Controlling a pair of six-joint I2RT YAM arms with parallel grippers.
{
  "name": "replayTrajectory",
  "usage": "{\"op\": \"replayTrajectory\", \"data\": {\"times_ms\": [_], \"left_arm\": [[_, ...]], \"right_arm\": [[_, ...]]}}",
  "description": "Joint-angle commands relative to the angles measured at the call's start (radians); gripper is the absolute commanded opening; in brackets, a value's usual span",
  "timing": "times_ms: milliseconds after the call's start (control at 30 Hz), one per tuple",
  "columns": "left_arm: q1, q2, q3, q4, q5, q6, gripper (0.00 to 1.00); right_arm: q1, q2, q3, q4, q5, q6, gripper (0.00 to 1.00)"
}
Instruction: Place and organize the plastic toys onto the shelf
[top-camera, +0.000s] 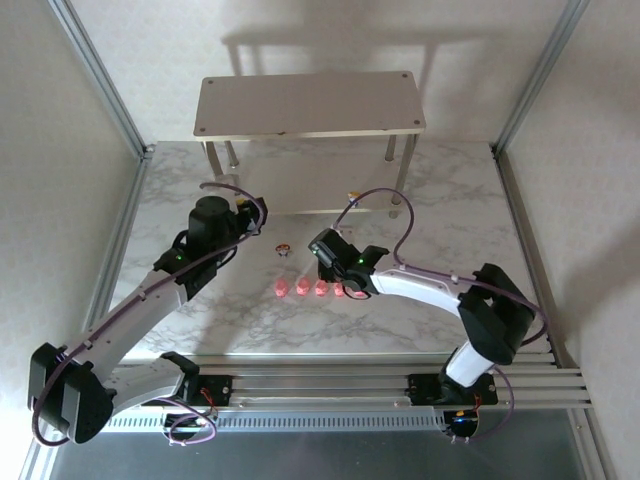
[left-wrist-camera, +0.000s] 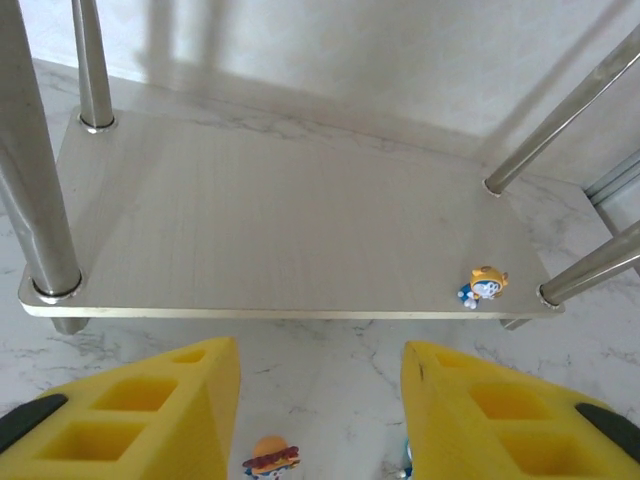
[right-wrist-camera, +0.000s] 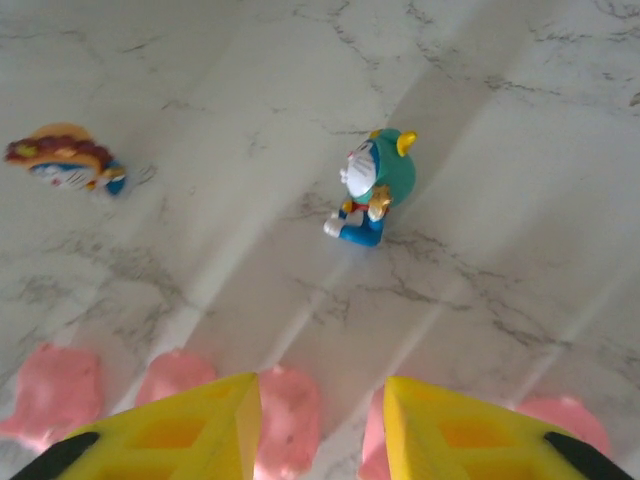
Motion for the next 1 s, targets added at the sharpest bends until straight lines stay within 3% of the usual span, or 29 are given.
{"op": "replayTrajectory", "data": {"times_ms": [0, 133, 433, 967], "left_arm": [[0.037, -0.031, -0.014, -0.014, 0.074, 0.027, 0.47], [0.069, -0.03, -0.021, -0.014, 0.099, 0.032, 0.47], [0.12, -0.034, -0.025, -0.013, 0.133, 0.038, 0.47], [0.177, -0.049, -0.039, -0.008, 0.159, 0.037, 0.47]], "right_arm": [[-0.024, 0.039, 0.044, 0.062, 0.038, 0.036, 0.35], [-0.042, 0.082, 0.098, 0.053, 0.07, -0.015, 0.35], [-0.142, 0.196, 0.223, -0.049, -0.01, -0.078, 0.35], [-0.183, 0.3, 0.309, -0.129, -0.096, -0.138, 0.36]]}}
